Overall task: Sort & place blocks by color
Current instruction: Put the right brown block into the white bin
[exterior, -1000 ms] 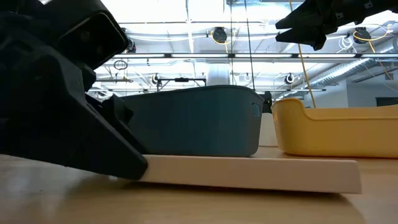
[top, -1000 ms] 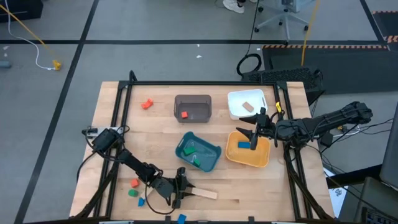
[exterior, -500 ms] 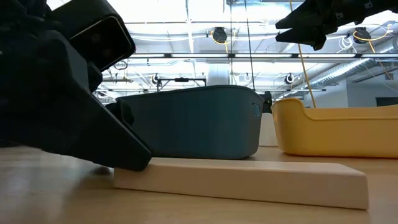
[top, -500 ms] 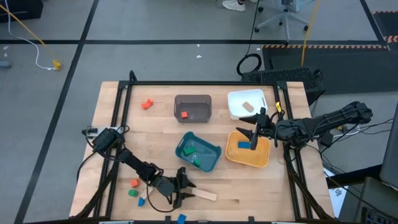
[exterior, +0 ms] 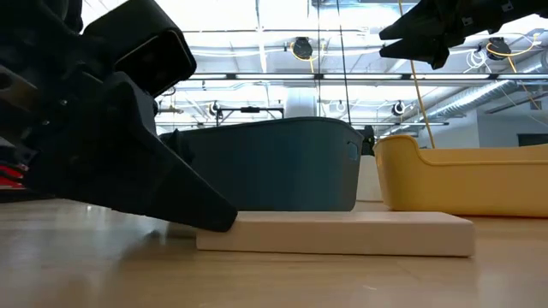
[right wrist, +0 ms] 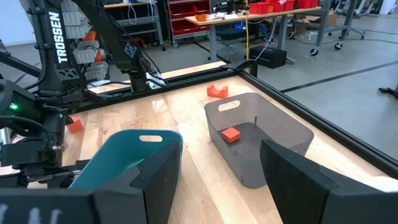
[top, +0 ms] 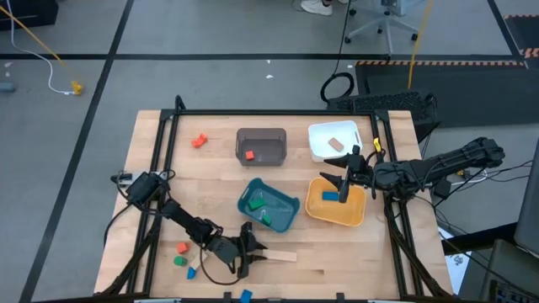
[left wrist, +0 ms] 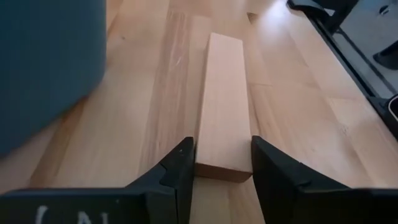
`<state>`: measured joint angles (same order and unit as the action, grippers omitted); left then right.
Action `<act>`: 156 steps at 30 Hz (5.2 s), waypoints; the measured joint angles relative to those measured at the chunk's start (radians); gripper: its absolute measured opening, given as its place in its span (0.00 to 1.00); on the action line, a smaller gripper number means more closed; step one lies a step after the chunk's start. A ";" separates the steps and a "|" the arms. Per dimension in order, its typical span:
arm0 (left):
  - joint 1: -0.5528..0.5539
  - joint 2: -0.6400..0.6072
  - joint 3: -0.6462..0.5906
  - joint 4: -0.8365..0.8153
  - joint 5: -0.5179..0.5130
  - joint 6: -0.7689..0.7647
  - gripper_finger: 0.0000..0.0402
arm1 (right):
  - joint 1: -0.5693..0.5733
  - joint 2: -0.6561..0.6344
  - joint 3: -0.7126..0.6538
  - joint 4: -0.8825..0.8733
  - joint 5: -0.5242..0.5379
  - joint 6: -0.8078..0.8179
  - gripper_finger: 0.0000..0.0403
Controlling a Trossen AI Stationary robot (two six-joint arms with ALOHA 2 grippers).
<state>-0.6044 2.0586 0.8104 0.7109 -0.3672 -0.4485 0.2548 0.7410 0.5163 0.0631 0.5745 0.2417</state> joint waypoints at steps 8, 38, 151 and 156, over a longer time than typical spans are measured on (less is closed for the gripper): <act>-0.004 0.000 0.000 -0.002 0.000 0.097 0.32 | 0.000 0.000 0.000 0.000 0.000 0.000 0.53; 0.009 -0.018 -0.006 0.173 0.012 0.086 0.34 | 0.000 0.000 0.000 0.000 0.000 0.000 0.53; 0.455 -0.414 0.129 -0.137 -0.009 0.745 0.40 | -0.001 0.190 0.002 0.265 -0.106 0.884 0.10; 0.455 -0.414 0.130 -0.145 -0.017 0.714 0.37 | -0.001 0.185 0.000 0.300 -0.105 0.844 0.10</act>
<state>-0.1499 1.6447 0.9401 0.5659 -0.3843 0.2657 0.2540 0.9260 0.5167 0.3631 0.4694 1.0859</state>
